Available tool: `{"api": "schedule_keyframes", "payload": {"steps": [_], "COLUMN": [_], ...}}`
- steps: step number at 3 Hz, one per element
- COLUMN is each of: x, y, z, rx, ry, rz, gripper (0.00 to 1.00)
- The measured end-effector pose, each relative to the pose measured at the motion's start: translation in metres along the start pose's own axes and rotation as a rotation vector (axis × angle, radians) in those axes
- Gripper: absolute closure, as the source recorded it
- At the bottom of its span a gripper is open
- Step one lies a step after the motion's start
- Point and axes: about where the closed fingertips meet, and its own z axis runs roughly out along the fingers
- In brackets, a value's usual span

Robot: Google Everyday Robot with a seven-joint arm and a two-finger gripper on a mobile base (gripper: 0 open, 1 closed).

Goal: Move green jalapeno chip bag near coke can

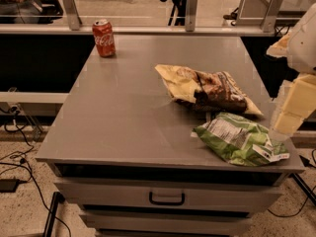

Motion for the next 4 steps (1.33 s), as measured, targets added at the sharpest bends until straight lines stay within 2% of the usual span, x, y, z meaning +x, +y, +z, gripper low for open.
{"api": "schedule_keyframes", "payload": {"steps": [1,2,3,4], "x": [0.003,0.012,0.022,0.029], "y": [-0.001,0.002,0.012,0.028], "z": [0.007,0.027,0.045,0.066], "rx": [0.006,-0.005,-0.037,-0.091], "ry": [-0.007,-0.031,-0.045,-0.048], "rz": [0.012,0.024,0.04,0.062], "gripper": [0.0,0.0,0.0,0.0]}}
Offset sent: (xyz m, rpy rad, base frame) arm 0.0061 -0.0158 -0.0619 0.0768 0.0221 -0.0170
